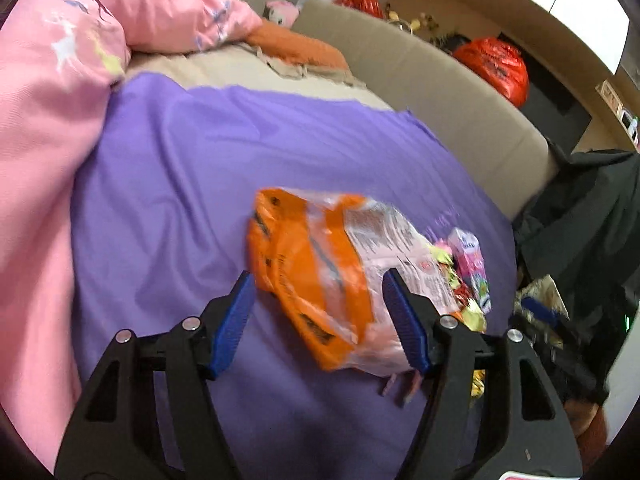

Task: Collect trash
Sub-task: 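Move both tools back over the bed toward the orange bag and tissue pack, then grasp the orange chip bag with the left tool while the right tool grasps the pink Kleenex pack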

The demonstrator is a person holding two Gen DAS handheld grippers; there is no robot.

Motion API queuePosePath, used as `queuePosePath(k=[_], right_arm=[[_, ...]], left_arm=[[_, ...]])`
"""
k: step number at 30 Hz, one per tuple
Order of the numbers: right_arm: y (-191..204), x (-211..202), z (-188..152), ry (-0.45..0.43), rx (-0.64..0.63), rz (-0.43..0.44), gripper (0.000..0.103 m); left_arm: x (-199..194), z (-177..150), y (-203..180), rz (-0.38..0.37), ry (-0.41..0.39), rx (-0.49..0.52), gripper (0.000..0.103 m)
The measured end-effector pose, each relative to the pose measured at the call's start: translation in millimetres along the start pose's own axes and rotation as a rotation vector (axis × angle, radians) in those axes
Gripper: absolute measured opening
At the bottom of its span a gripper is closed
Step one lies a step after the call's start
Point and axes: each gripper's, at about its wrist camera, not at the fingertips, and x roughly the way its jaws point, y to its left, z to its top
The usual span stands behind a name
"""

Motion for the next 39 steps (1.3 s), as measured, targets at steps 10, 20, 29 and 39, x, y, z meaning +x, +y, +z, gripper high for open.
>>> queuePosePath(k=[10,20,29,39], right_arm=[[-13,33,46,0.027,0.027,-0.079,0.062],[-14,22,-5,0.053,0.109,-0.067,0.062],[-42,1,-34,0.021,0.174,0.037,0.062],[-59,19,-10,0.005,0.214,0.166,0.062]], left_arm=[[12,-14,15,-0.18,0.084,0.004,0.063],[18,-6,13,-0.043,0.039,0.012,0.063],[29,-8,-20,0.029,0.078,-0.022,0.063],[-7,-14,-55,0.012,0.048,0.031,0.071]])
